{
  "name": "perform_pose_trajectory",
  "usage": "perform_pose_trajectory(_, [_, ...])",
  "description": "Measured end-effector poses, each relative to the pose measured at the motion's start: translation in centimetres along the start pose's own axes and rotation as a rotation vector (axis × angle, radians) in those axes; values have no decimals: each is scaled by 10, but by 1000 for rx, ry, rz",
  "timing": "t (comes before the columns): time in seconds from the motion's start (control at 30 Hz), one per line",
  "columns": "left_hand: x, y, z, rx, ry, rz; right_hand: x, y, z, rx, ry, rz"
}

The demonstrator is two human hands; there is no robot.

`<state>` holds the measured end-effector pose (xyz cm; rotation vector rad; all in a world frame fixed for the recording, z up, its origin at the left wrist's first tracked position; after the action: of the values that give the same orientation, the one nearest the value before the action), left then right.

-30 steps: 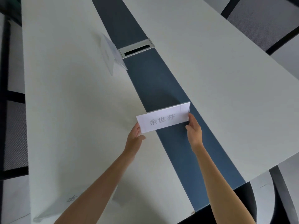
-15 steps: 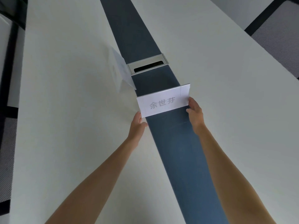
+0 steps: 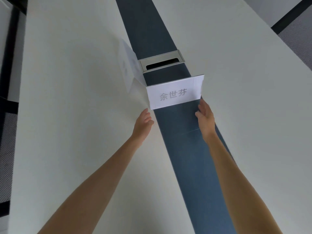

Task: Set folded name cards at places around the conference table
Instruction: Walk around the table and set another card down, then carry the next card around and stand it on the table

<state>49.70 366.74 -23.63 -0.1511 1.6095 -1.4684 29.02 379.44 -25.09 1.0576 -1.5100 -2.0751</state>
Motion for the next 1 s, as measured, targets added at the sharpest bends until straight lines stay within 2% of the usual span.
perform_pose_trajectory(0.07, [-16, 11, 9, 71, 19, 21, -40, -13, -12, 58, 31, -9])
perform_pose_trajectory(0.2, [-74, 42, 17, 174, 128, 81, -134, -52, -58, 110, 221, -93])
perform_pose_trajectory(0.33, [-154, 69, 44, 294, 171, 35, -233, -84, -100, -84, 395, -137])
perform_pose_trajectory(0.47, [-245, 95, 106, 352, -1, -37, -316, -108, -143, -296, 640, -154])
perform_pose_trajectory(0.67, [-346, 141, 174, 359, -264, -20, -380, -106, -185, -371, 817, -41])
perform_pose_trajectory(0.8, [-389, 176, 194, 405, -395, 0, -401, -98, -201, -388, 773, 43])
perform_pose_trajectory(1.0, [-396, 212, 191, 395, -292, 19, -418, -88, -196, -330, 447, 78])
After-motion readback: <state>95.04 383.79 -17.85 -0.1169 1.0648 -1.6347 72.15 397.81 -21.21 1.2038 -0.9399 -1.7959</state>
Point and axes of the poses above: each hand's wrist, its own x-axis towards the middle knuckle, its own z-axis out of the back of the hand, y = z × x, the point moved 10 cm from there along x, towards the middle knuckle, and after that the axes turned 9 degrees about y, right-handed, at the moved point
